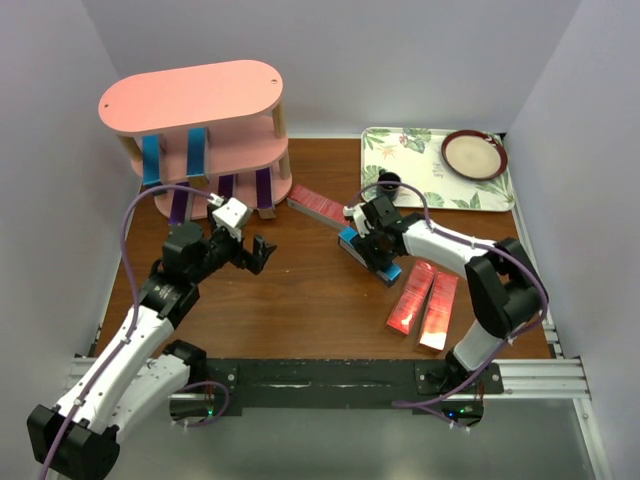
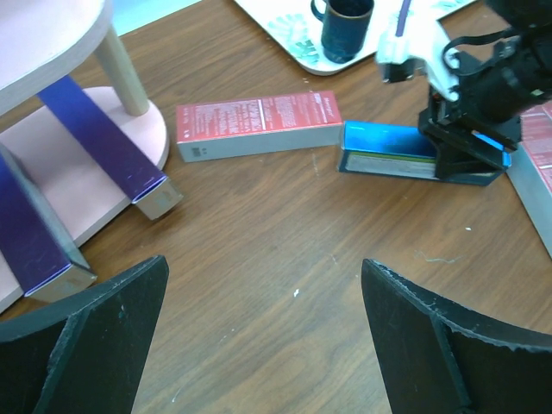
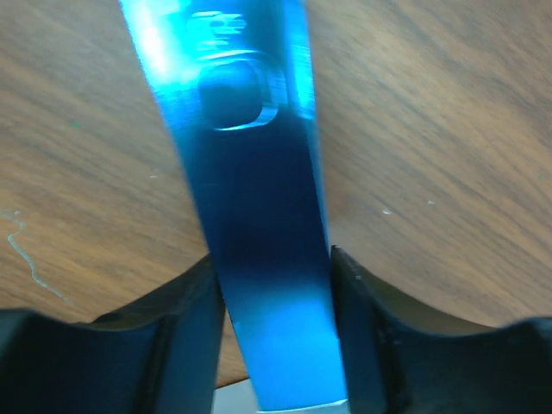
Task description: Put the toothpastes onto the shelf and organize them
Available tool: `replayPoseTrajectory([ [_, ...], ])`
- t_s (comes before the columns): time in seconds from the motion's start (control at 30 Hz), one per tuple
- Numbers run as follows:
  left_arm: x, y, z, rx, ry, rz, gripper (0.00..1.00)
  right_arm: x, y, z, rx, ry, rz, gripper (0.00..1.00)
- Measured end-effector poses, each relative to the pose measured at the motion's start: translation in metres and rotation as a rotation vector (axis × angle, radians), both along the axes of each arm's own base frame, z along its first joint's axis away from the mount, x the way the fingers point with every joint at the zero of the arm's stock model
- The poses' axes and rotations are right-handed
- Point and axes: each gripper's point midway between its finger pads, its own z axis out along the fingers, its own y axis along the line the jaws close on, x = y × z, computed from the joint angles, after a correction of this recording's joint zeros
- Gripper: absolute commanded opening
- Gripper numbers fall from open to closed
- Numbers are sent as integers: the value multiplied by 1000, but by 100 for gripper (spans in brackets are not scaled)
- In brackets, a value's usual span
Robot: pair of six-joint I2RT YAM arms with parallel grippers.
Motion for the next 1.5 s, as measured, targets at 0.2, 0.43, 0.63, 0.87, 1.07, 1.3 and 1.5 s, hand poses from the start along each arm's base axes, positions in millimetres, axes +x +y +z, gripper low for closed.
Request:
replayPoseTrajectory([
  [0.2,-12,-12,5,3,-34,-107,100,-14,17,9,12,-6,86,29],
  [0.43,-48,-32,21,-17,-132,-336,100,-44,53,58,139,-66,228,27],
  [0.63,-90,-52,33,-13,-231,-576,100,-86,72,98,257,-66,378,28],
  [0.87,-121,-68,22,13,-179,-758,100,-127,82,141,391,-60,538,29],
  [1.07,-112,-71,18,35,-114,-751,100,-146,88,151,408,-50,623,29],
  [1.3,-93,-80,22,49,-32,-735,100,-158,91,145,380,-18,669,29],
  [1.5,-105,-88,2,53,70,-825,99,-163,93,141,356,0,695,29],
])
